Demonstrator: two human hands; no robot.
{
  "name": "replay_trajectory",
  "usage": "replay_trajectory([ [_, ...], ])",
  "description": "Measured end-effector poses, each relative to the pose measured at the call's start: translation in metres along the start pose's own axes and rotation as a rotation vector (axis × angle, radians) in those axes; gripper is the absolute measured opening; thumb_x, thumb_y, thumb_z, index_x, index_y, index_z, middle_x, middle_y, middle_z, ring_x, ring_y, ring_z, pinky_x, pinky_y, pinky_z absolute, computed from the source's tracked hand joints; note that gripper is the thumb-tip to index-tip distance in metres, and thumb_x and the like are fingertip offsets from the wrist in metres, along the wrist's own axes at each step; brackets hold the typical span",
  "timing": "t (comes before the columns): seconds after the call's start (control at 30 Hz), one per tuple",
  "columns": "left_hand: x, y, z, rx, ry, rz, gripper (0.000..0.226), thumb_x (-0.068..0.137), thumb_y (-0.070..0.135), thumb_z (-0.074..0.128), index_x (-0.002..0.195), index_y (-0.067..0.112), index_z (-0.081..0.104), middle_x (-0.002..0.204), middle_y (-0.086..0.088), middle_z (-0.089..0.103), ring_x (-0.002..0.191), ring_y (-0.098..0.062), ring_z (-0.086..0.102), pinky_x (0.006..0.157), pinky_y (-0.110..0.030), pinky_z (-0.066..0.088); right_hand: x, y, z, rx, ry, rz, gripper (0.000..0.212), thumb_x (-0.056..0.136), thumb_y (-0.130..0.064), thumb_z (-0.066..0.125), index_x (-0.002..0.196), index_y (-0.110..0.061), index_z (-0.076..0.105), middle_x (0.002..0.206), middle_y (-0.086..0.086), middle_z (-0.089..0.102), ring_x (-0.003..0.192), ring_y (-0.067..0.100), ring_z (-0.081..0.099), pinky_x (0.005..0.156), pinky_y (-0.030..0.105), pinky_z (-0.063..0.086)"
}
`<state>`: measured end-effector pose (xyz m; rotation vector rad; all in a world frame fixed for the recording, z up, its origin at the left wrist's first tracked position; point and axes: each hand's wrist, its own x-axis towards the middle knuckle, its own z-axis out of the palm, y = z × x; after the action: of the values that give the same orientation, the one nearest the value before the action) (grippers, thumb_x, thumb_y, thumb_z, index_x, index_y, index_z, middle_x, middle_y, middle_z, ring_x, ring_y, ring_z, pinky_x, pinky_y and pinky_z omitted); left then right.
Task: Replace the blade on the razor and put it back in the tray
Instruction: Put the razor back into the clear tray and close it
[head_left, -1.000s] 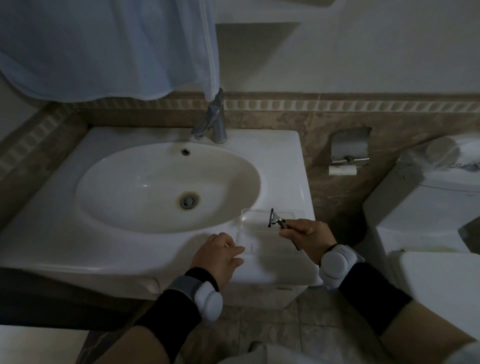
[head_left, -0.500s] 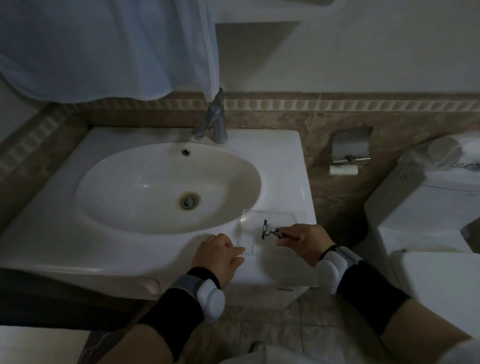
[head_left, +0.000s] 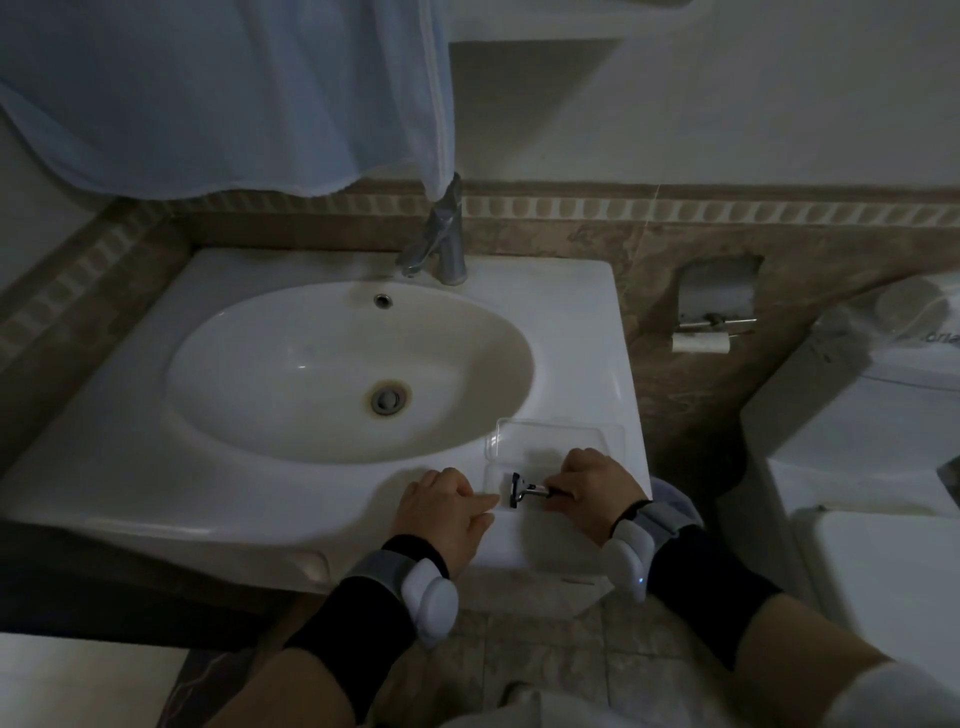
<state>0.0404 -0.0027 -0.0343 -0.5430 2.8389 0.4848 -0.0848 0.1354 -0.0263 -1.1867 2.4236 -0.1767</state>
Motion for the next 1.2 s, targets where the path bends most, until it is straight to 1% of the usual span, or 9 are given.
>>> replay_trajectory([
  [0.3, 0.003, 0.000, 0.000, 0.006, -0.009, -0.004, 0.037, 0.089, 0.037, 0.045, 0.125, 0.032, 0.050, 0.124, -0.002, 0.048, 0.118, -0.022, 0.038, 0.101, -0.032, 0.029, 0.004, -0.002, 0.000, -0.039, -0.008, 0.023, 0.035, 0.091, -0.032, 0.047, 0.118, -0.014, 0.057, 0.122, 0.009, 0.054, 0.114, 0.024, 0.047, 0.098, 0.030, 0.033],
  [0.47, -0.001, -0.004, -0.007, -0.428, 0.095, -0.051, 0.037, 0.084, 0.026, 0.059, 0.120, 0.017, 0.057, 0.110, -0.005, 0.049, 0.104, -0.020, 0.049, 0.094, -0.022, 0.037, 0.005, -0.001, -0.001, -0.010, -0.022, 0.030, 0.041, 0.090, -0.033, 0.050, 0.126, -0.015, 0.053, 0.127, 0.011, 0.050, 0.120, 0.025, 0.043, 0.100, 0.027, 0.032],
  [0.63, -0.017, -0.038, -0.036, -0.822, 0.480, -0.413, 0.018, 0.082, 0.008, 0.061, 0.095, -0.003, 0.067, 0.094, -0.010, 0.062, 0.086, -0.020, 0.055, 0.079, -0.024, 0.040, 0.001, -0.007, -0.009, 0.156, 0.133, 0.061, 0.034, 0.089, -0.030, 0.054, 0.118, -0.014, 0.057, 0.121, 0.007, 0.055, 0.115, 0.022, 0.048, 0.096, 0.027, 0.035],
  [0.73, -0.024, -0.067, -0.041, -1.120, 0.544, -0.666, 0.022, 0.084, 0.010, 0.059, 0.100, -0.005, 0.063, 0.091, -0.014, 0.065, 0.086, -0.026, 0.054, 0.083, -0.037, 0.043, 0.005, -0.022, -0.015, 0.189, 0.249, 0.046, 0.025, 0.091, -0.025, 0.051, 0.106, -0.009, 0.064, 0.111, 0.011, 0.060, 0.109, 0.027, 0.052, 0.089, 0.031, 0.039],
  [0.8, -0.027, -0.077, -0.042, -1.232, 0.524, -0.754, 0.021, 0.086, 0.012, 0.056, 0.101, -0.002, 0.061, 0.088, -0.011, 0.059, 0.078, -0.023, 0.050, 0.077, -0.033, 0.038, 0.009, -0.039, -0.016, 0.184, 0.275, -0.005, 0.026, 0.092, -0.025, 0.049, 0.103, -0.010, 0.066, 0.110, 0.012, 0.063, 0.108, 0.027, 0.053, 0.087, 0.031, 0.040],
  [0.87, -0.028, -0.081, -0.040, -1.251, 0.487, -0.779, 0.021, 0.087, 0.012, 0.055, 0.103, -0.001, 0.060, 0.093, -0.011, 0.055, 0.074, -0.023, 0.050, 0.077, -0.032, 0.036, 0.017, -0.059, -0.013, 0.137, 0.212, -0.089, 0.028, 0.093, -0.028, 0.046, 0.109, -0.014, 0.065, 0.115, 0.010, 0.063, 0.112, 0.024, 0.052, 0.089, 0.030, 0.040],
  [0.97, -0.029, -0.084, -0.036, -1.200, 0.409, -0.773, 0.028, 0.086, 0.013, 0.057, 0.106, -0.006, 0.059, 0.096, -0.013, 0.057, 0.087, -0.024, 0.051, 0.080, -0.033, 0.040, 0.034, -0.086, -0.007, -0.007, 0.056, -0.200, 0.033, 0.094, -0.028, 0.042, 0.120, -0.017, 0.059, 0.125, 0.009, 0.058, 0.118, 0.025, 0.047, 0.095, 0.031, 0.037],
  [1.07, -0.028, -0.084, -0.031, -1.071, 0.333, -0.735, 0.026, 0.083, 0.013, 0.061, 0.102, -0.005, 0.063, 0.110, -0.021, 0.064, 0.099, -0.033, 0.058, 0.092, -0.041, 0.045, 0.049, -0.103, -0.004, -0.118, -0.040, -0.205, 0.043, 0.090, -0.033, 0.049, 0.131, -0.018, 0.049, 0.134, 0.009, 0.048, 0.125, 0.026, 0.039, 0.103, 0.032, 0.031],
  [1.2, -0.025, -0.078, -0.030, -0.881, 0.244, -0.629, 0.028, 0.082, 0.015, 0.062, 0.103, -0.004, 0.064, 0.115, -0.019, 0.064, 0.108, -0.033, 0.058, 0.096, -0.036, 0.043, 0.060, -0.109, -0.001, -0.234, -0.140, -0.172, 0.051, 0.085, -0.040, 0.054, 0.131, -0.018, 0.046, 0.135, 0.008, 0.043, 0.127, 0.027, 0.034, 0.105, 0.036, 0.027],
])
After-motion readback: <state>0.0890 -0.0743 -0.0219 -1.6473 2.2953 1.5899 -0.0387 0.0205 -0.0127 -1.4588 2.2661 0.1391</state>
